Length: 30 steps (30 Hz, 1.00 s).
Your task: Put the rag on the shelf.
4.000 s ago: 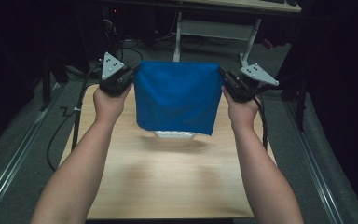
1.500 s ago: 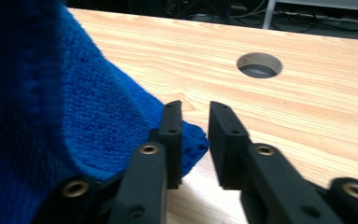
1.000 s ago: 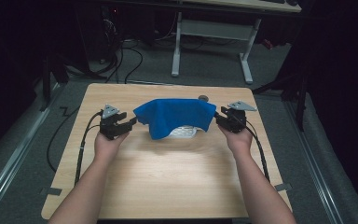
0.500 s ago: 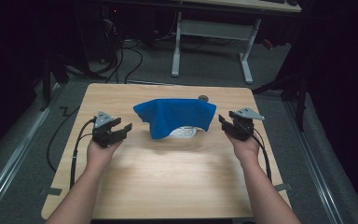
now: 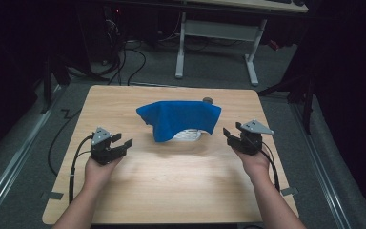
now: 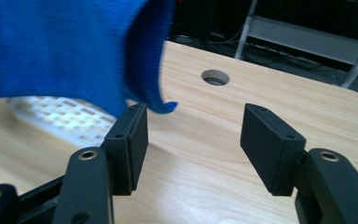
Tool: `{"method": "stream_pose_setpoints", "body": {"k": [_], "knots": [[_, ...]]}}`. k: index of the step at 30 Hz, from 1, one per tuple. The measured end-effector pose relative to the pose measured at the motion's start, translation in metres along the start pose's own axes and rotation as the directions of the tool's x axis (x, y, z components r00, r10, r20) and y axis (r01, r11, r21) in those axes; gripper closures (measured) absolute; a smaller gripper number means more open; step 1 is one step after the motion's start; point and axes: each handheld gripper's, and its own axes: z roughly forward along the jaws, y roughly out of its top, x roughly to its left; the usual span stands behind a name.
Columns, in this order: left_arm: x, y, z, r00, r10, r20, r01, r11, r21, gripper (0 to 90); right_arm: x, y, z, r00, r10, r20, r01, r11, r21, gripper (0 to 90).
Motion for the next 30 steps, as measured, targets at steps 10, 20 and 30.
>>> {"method": "stream_pose_setpoints", "body": {"k": [10, 20, 30], "knots": [[-0.024, -0.020, -0.026, 0.9989, 0.001, 0.047, -0.002, 0.9999, 0.013, 41.2, 0.038, -0.024, -0.027, 0.9966, -0.052, -0.064, 0.050, 0.999, -0.021, 38.5], [-0.049, -0.053, -0.040, 0.9956, 0.027, 0.090, -0.032, 0.9975, 0.063, 38.7, 0.073, -0.054, -0.036, 0.9877, -0.071, -0.139, 0.079, 0.995, 0.057, 33.3], [-0.095, -0.069, -0.039, 0.9740, 0.186, 0.130, -0.204, 0.9673, 0.150, 37.0, 0.110, -0.080, -0.044, 0.9861, -0.044, -0.160, 0.066, 0.989, 0.132, 26.5]]}}
